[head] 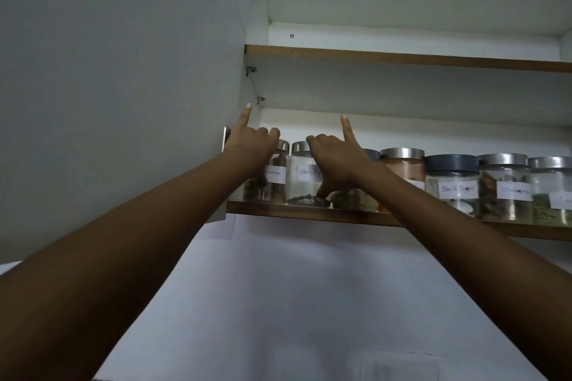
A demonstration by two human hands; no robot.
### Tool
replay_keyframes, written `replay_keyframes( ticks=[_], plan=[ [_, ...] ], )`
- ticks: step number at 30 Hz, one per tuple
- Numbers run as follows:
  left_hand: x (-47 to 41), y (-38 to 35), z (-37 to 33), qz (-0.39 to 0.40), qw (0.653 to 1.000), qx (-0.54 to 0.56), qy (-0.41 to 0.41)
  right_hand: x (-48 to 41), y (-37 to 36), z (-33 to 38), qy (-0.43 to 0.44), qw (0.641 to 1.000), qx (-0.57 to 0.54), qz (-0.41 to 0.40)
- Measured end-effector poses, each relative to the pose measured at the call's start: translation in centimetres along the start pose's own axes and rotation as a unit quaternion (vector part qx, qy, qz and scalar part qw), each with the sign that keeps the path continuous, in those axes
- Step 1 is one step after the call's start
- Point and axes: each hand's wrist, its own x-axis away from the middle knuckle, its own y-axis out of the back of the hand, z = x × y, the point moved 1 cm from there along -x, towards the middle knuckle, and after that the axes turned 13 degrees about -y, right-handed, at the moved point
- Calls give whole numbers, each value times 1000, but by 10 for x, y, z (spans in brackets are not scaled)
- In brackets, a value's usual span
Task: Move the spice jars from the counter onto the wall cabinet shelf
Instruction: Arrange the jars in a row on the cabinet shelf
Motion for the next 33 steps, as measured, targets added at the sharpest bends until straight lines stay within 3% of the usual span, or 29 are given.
replay_keyframes(
  ticks=[21, 27, 33],
  plan=[
    [-69, -65, -7, 28, 995, 72, 67, -71, -50, 50, 7, 988, 132, 75],
    [-83, -81, -6, 47, 996, 53, 58, -96, -66, 56, -38, 985, 64, 156],
    [-92, -94, -4, 47, 995, 60, 58, -108, -79, 61, -74, 983, 34, 166]
  ],
)
